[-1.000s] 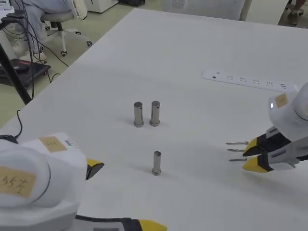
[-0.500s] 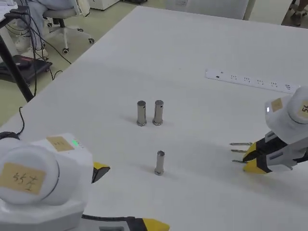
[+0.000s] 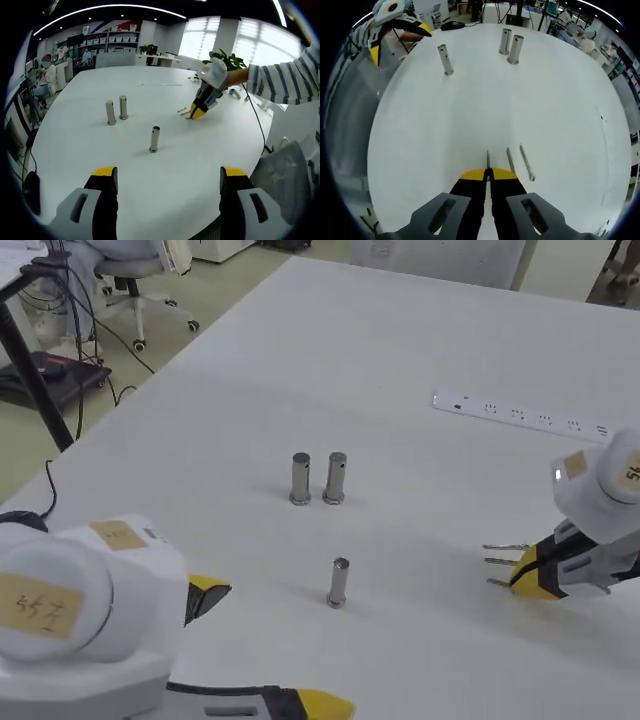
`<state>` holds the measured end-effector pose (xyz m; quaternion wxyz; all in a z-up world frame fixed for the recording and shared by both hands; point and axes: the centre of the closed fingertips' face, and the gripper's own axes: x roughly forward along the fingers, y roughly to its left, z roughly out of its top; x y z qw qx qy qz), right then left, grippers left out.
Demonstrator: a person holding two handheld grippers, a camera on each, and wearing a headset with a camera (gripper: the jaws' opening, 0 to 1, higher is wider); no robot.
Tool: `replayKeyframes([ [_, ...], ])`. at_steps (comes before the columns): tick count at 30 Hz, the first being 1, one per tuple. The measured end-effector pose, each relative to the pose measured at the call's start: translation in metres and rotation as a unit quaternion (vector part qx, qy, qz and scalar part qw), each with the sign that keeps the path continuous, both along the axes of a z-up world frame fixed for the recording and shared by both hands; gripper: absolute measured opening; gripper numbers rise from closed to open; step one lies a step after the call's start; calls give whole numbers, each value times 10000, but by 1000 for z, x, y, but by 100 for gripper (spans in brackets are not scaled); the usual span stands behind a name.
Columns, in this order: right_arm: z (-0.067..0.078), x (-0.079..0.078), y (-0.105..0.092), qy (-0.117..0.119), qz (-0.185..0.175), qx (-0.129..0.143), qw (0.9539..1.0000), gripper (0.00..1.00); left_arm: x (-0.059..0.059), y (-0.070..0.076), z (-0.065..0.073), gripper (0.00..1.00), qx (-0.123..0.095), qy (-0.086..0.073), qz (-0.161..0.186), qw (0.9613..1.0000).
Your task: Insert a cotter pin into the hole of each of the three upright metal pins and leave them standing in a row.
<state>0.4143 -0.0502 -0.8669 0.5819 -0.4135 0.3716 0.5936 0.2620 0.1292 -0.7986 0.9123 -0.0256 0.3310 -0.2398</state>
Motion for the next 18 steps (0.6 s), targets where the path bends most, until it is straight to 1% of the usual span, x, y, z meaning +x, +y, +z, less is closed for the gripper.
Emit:
replayKeyframes([
  [4, 0, 1, 0, -19, -21, -5, 10000, 3, -2, 4, 0, 83, -50, 28, 30, 10000],
  [5, 1, 1, 0, 2, -96, -14, 10000, 3, -3, 5, 1, 83, -40, 15, 28, 10000],
  [6, 1, 1, 0, 54, -280, 2, 9996, 3, -3, 7, 2, 82, -35, 1, 23, 10000],
  [8, 1, 1, 0, 53, -268, 44, 9996, 3, -4, 7, 3, 79, -37, -56, -32, 10000],
  [9, 1, 1, -1, 80, -380, 84, 9992, 3, -4, 6, 5, 76, -40, -124, -107, 9999],
  [10, 1, 1, -1, 85, -430, 95, 9990, 3, -4, 6, 6, 74, -38, -157, -141, 9998],
  [11, 1, 1, -1, 61, -408, 92, 9991, 3, -5, 5, 6, 74, -29, -182, -202, 9996],
  [13, 1, 0, -1, 23, -375, 72, 9993, 3, -6, 3, 6, 74, -12, -179, -289, 9994],
  [16, 1, 0, -2, 9, -394, 84, 9992, 3, -6, 1, 6, 73, 15, -153, -341, 9993],
  [18, 1, 0, -2, -5, -443, 91, 9990, 2, -5, 0, 7, 72, 8, -170, -362, 9992],
])
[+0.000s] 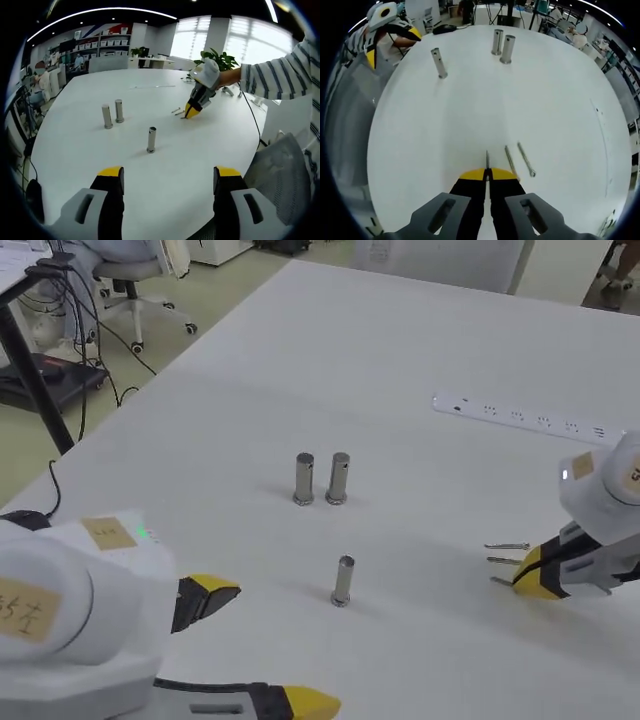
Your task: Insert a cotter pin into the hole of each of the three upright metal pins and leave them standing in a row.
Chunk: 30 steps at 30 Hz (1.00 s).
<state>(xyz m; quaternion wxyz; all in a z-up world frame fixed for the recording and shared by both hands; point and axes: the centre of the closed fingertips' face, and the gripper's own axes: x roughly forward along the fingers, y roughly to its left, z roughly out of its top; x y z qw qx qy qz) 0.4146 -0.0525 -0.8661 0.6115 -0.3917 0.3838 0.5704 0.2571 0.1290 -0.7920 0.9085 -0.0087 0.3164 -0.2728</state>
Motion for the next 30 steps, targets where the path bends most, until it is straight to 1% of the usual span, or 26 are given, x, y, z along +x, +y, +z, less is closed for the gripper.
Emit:
replayKeyframes([
  [3, 1, -1, -2, -73, -30, -9, 10000, 2, 1, -3, 1, 70, -25, -17, -43, 10000],
  [6, 7, -2, -2, -154, -99, 92, 9998, 2, 1, -8, 3, 67, -4, -54, -185, 9998],
  [7, 9, -4, -2, -162, -146, 134, 9997, 2, 0, -9, 3, 66, 5, -44, -231, 9997],
  [9, 13, -10, -1, -196, -144, 218, 9995, 2, 1, -12, 4, 65, 43, -81, -323, 9994],
  [10, 15, -12, -1, -258, -119, 235, 9993, 2, 2, -14, 4, 65, 47, -88, -342, 9994],
  [13, 21, -17, 0, -341, -153, 334, 9987, 2, 3, -17, 6, 64, 30, -99, -404, 9991],
  [14, 24, -17, 1, -433, -233, 413, 9979, 2, 4, -19, 7, 63, 40, -105, -446, 9989],
  [17, 29, -20, 2, -581, -453, 591, 9955, 2, 5, -23, 8, 61, 49, -117, -542, 9985],
  [18, 29, -23, 1, -621, -447, 583, 9954, 2, 6, -25, 9, 61, 53, -114, -560, 9983],
  [19, 31, -26, 1, -712, -441, 618, 9946, 2, 7, -26, 9, 60, 53, -118, -572, 9983],
  [20, 32, -29, 1, -754, -457, 652, 9940, 2, 8, -26, 10, 60, 58, -141, -576, 9982],
  [21, 34, -31, 1, -826, -478, 689, 9930, 2, 11, -26, 11, 60, 78, -198, -541, 9983],
  [23, 37, -37, 2, -920, -522, 736, 9917, 2, 14, -26, 14, 60, 18, -221, -501, 9985],
  [25, 41, -41, 3, -1000, -644, 826, 9895, 2, 19, -27, 18, 59, -117, -228, -431, 9987],
  [26, 42, -42, 3, -1055, -649, 851, 9886, 2, 21, -27, 19, 58, -156, -220, -423, 9987],
  [28, 45, -43, 2, -1186, -673, 838, 9871, 2, 24, -28, 20, 57, -202, -218, -423, 9987],
  [30, 47, -45, 1, -1277, -723, 854, 9855, 2, 27, -31, 21, 58, -246, -211, -447, 9985],
])
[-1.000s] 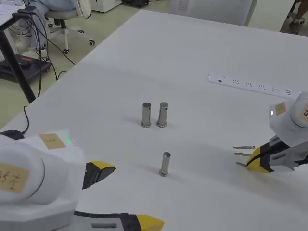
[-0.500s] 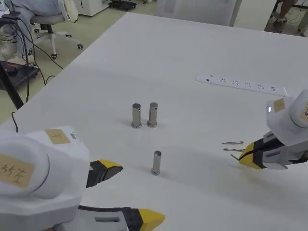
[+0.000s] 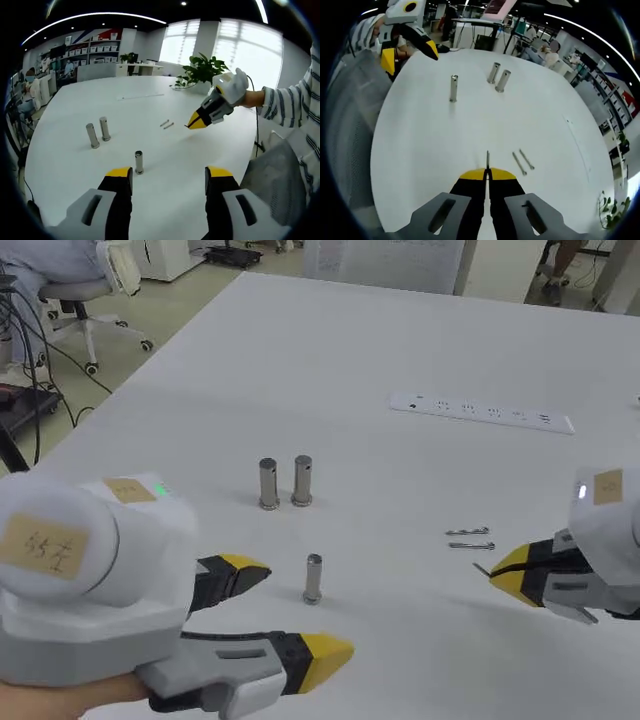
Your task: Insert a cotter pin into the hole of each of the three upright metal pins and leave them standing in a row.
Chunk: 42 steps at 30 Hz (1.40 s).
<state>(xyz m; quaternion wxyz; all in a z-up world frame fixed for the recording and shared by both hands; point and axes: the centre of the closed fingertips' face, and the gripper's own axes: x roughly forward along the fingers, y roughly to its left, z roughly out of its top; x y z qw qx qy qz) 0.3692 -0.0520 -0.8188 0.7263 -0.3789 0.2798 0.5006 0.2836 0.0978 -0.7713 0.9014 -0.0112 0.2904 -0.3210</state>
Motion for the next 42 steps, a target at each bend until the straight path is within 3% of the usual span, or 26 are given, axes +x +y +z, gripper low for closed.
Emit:
replayKeyframes([
  [7, 15, -7, -2, -455, -111, 29, 9989, 2, 4, -14, 0, 56, -173, 178, -173, 9995],
  [12, 24, -19, 3, -610, -66, 62, 9981, 2, 8, -25, 1, 52, -221, 244, -316, 9990],
  [13, 26, -21, 5, -636, -75, 89, 9979, 2, 9, -27, 1, 52, -237, 328, -320, 9987],
  [24, 36, -49, 25, -956, -5, 248, 9951, 2, 14, -48, 5, 43, -380, 415, -676, 9961],
  [28, 41, -55, 29, -1152, 54, 219, 9931, 2, 13, -55, 2, 39, -400, 576, -771, 9945],
  [32, 43, -62, 31, -1165, 57, 245, 9929, 2, 12, -64, 3, 35, -515, 652, -840, 9930],
  [34, 43, -66, 32, -1098, -13, 334, 9934, 2, 10, -69, 2, 30, -667, 877, -827, 9905],
  [35, 41, -70, 33, -923, -145, 483, 9945, 2, 8, -73, 3, 28, -791, 998, -848, 9882],
  [39, 43, -75, 34, -955, -239, 560, 9936, 2, 9, -81, 8, 26, -979, 937, -905, 9866],
  [42, 45, -78, 35, -934, -304, 641, 9931, 2, 7, -86, 9, 26, -1063, 1035, -947, 9844],
])
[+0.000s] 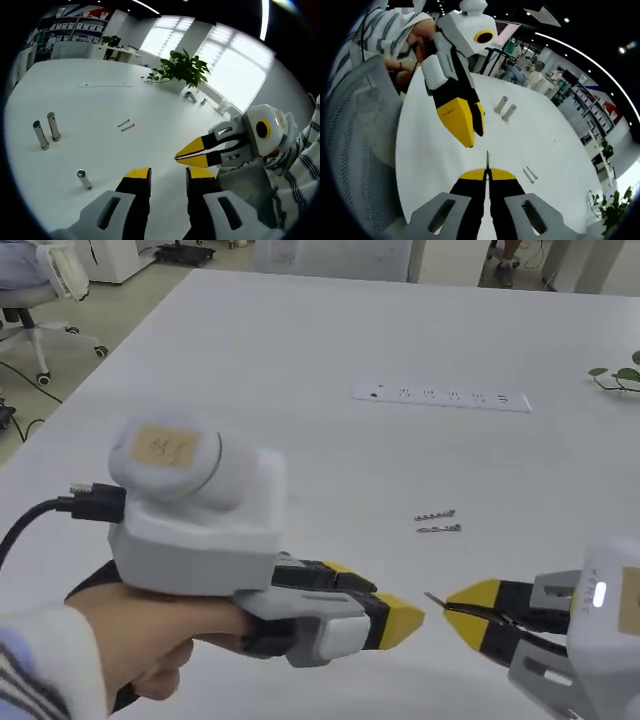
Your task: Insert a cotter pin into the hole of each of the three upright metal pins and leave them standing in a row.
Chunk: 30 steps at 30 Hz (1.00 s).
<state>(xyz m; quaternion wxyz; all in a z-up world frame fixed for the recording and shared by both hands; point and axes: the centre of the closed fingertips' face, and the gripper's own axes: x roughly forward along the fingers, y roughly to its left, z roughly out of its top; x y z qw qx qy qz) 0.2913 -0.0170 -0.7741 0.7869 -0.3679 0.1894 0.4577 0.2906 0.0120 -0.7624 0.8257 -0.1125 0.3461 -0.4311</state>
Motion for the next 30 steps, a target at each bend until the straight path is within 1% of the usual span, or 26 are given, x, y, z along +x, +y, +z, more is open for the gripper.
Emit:
replayKeyframes([
  [2, 1, -1, 0, -36, -6, -3, 10000, 2, -1, -2, 0, 26, -39, 60, -19, 10000],
  [3, 2, -1, 0, -65, 0, -15, 10000, 2, -1, -3, -1, 25, -67, 133, -16, 9999],
  [4, 2, -1, 0, -155, 24, -97, 9998, 2, -1, -4, -1, 25, -89, 175, -8, 9998],
  [5, 2, -1, 0, -178, 40, -132, 9997, 2, -2, -4, -2, 22, -130, 303, 28, 9995],
  [6, 1, -1, 0, -209, 63, -179, 9996, 2, -3, -5, -2, 20, -177, 383, 43, 9991],
  [8, 1, -1, 0, -225, 76, -198, 9995, 2, -2, -6, -2, 19, -212, 383, 43, 9990],
  [10, 2, -2, 1, -239, 94, -202, 9995, 2, -3, -8, -2, 19, -227, 439, 26, 9988],
  [14, 4, -3, 4, -274, 118, -189, 9994, 2, -3, -12, -1, 18, -306, 490, 34, 9983],
  [15, 4, -4, 4, -273, 134, -186, 9994, 2, -4, -13, 0, 17, -343, 525, 42, 9980],
  [16, 4, -4, 5, -277, 131, -168, 9994, 2, -4, -15, 2, 16, -427, 623, 73, 9971],
  [20, 6, -5, 8, -314, 154, -150, 9993, 2, -4, -18, 4, 13, -482, 633, 61, 9968],
  [29, 9, -5, 10, -358, 204, -144, 9990, 2, -3, -20, 6, 10, -519, 611, 43, 9968],
  [30, 8, -5, 10, -363, 200, -153, 9990, 2, -2, -21, 6, 9, -515, 580, 37, 9970],
])
